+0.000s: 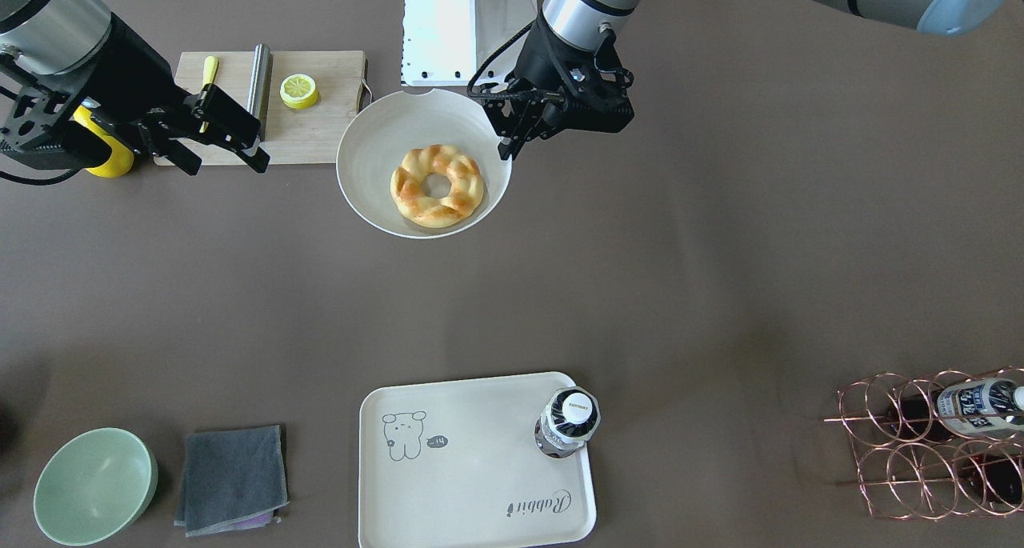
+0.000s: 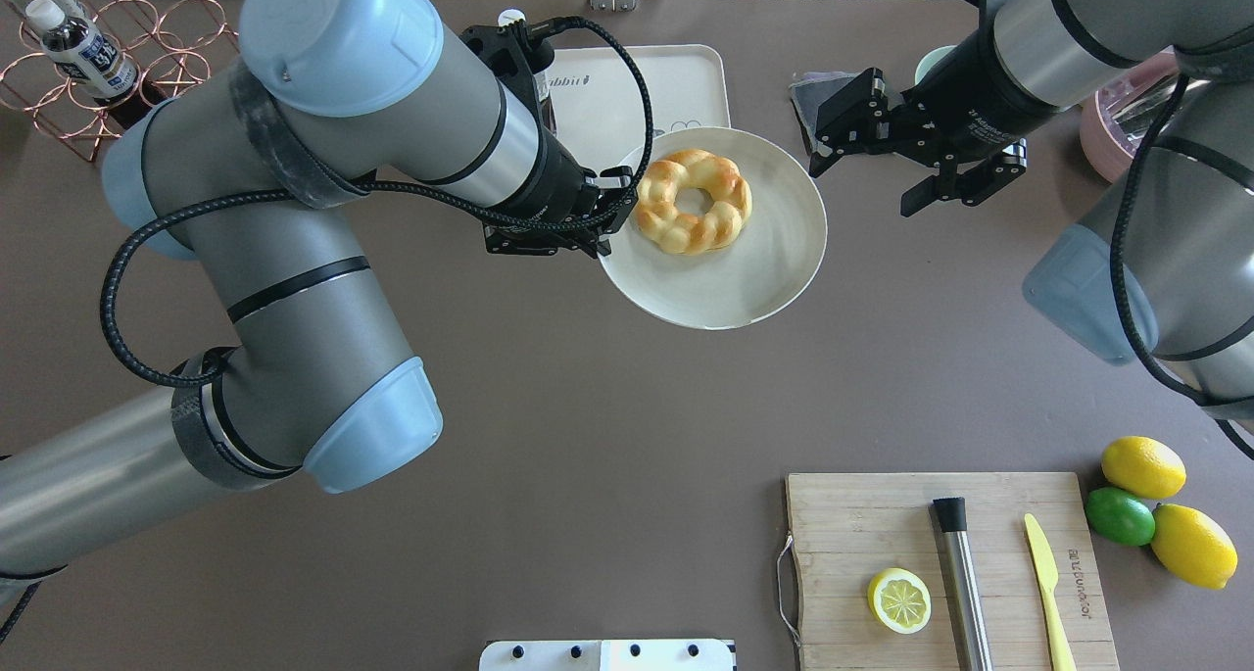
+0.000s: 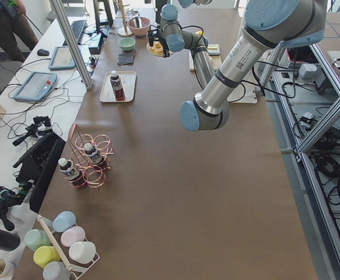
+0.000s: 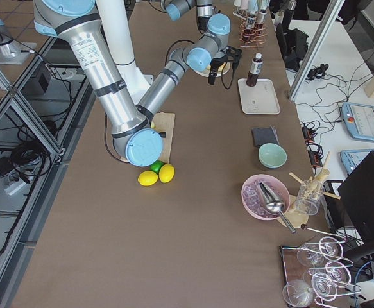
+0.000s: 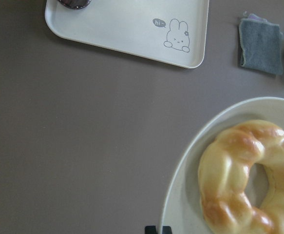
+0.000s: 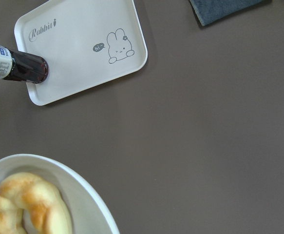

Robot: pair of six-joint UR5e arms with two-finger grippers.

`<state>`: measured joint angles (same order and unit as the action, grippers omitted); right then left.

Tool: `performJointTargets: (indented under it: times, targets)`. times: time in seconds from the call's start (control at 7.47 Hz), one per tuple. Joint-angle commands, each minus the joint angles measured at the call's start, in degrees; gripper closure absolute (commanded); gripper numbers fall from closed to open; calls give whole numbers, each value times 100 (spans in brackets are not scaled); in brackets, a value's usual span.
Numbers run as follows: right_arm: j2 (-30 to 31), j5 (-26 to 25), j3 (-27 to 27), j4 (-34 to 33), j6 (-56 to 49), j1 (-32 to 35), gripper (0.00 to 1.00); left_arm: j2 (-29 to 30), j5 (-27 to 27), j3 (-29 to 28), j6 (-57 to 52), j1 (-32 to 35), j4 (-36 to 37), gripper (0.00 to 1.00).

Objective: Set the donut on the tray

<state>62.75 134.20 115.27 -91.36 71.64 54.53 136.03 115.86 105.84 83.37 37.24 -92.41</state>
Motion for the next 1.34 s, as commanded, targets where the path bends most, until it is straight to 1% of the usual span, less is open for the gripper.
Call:
performJointTargets:
  times: [0.0,0.13,0.27,0.4,0.54,0.67,0.8,0.94,1.07,1.21]
  targets:
    - [-61,-139,4,4,113,-232,5,108,-63,-63,39,-85,4,100]
    - [-61,-140,22,4,165,-259,14,108,-124,-64,39,-85,4,100]
    - [-61,-140,30,4,209,-276,36,142,-133,-64,39,-85,4,100]
    - [-61,-131,39,4,210,-277,61,134,-133,-55,39,-76,4,100]
    - [-61,-131,48,4,210,-277,73,134,-133,-55,39,-76,4,100]
    - [-61,-140,48,4,210,-294,77,143,-133,-46,39,-76,4,100]
    - [-61,-140,48,4,210,-294,89,134,-133,-37,39,-76,-5,100]
    - [-61,-131,65,4,210,-294,100,143,-133,-37,39,-76,-5,100]
    - [-52,-105,109,-4,210,-294,100,143,-133,-29,47,-76,-5,100]
    - [-52,-96,144,-4,218,-294,100,117,-142,-28,39,-85,-5,3]
